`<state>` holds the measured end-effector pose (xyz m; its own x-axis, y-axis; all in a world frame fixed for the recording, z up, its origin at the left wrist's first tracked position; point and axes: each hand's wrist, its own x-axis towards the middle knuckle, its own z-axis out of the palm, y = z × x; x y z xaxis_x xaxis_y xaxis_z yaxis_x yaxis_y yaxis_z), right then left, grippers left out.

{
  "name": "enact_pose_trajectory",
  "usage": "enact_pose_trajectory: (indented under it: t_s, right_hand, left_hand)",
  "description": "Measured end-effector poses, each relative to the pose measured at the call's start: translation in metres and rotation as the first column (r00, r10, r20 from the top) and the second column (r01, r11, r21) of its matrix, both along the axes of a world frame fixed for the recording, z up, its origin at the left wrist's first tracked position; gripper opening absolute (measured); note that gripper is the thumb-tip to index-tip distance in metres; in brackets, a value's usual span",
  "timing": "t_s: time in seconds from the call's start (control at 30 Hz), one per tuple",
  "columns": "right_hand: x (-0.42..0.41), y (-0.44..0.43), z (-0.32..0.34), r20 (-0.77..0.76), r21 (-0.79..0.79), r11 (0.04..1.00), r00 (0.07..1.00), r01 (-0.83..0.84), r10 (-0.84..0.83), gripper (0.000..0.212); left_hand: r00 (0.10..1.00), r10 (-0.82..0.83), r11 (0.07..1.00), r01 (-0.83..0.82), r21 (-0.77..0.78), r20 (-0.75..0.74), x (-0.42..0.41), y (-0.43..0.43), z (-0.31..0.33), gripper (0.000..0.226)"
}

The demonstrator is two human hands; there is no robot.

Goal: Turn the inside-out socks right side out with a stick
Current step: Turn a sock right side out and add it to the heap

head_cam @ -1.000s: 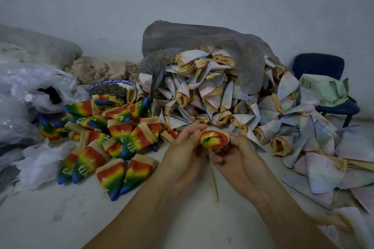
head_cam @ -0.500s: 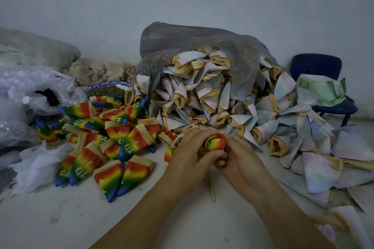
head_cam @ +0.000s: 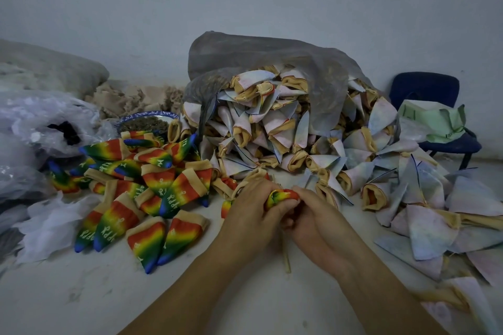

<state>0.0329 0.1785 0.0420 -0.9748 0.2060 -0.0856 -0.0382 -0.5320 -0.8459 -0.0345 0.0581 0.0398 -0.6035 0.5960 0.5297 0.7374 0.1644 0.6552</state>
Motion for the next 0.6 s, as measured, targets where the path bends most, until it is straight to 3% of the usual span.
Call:
enact_pose_trajectory:
  t_s: [0.1,0.2,0.27,0.37,0.47,0.53,0.6]
  right_hand:
    - [-0.002,-0.003,-0.002,0.027,0.003,1.000,1.000,-0.002,0.002,0.024]
    - [-0.003,-0.004,0.002,-0.027,0.050,0.996,0.997,0.072,-0.071,0.024]
    - [-0.003,-0.006,0.003,-0.044,0.263,0.951,0.986,0.164,-0.158,0.025]
    - [-0.001,-0.013,0.000,-0.086,0.716,0.660,0.967,0.228,-0.241,0.022]
    - [-0.001,-0.012,-0.004,-0.145,0.865,0.442,0.962,0.236,-0.231,0.022]
    - [-0.001,-0.001,-0.003,-0.229,0.909,0.265,0.915,0.323,-0.332,0.024]
    - [0.002,0.018,0.001,-0.317,0.894,0.141,0.823,0.425,-0.472,0.023]
  left_hand:
    - [0.998,0.045,0.995,-0.049,0.092,0.040,0.000,0.000,-0.001,0.040]
    - [0.962,0.008,0.956,-0.087,0.281,0.273,0.003,-0.001,0.001,0.033]
    - [0.892,-0.054,0.936,-0.111,0.333,0.449,0.003,0.001,0.000,0.029]
    - [0.753,-0.157,0.924,-0.118,0.365,0.640,-0.003,0.001,-0.002,0.030]
    - [0.622,-0.218,0.865,-0.233,0.444,0.752,-0.016,-0.004,0.002,0.029]
    - [0.689,-0.069,0.863,-0.322,0.390,0.722,-0.023,-0.006,0.004,0.029]
    - [0.803,0.095,0.869,-0.355,0.345,0.588,-0.024,-0.006,0.003,0.026]
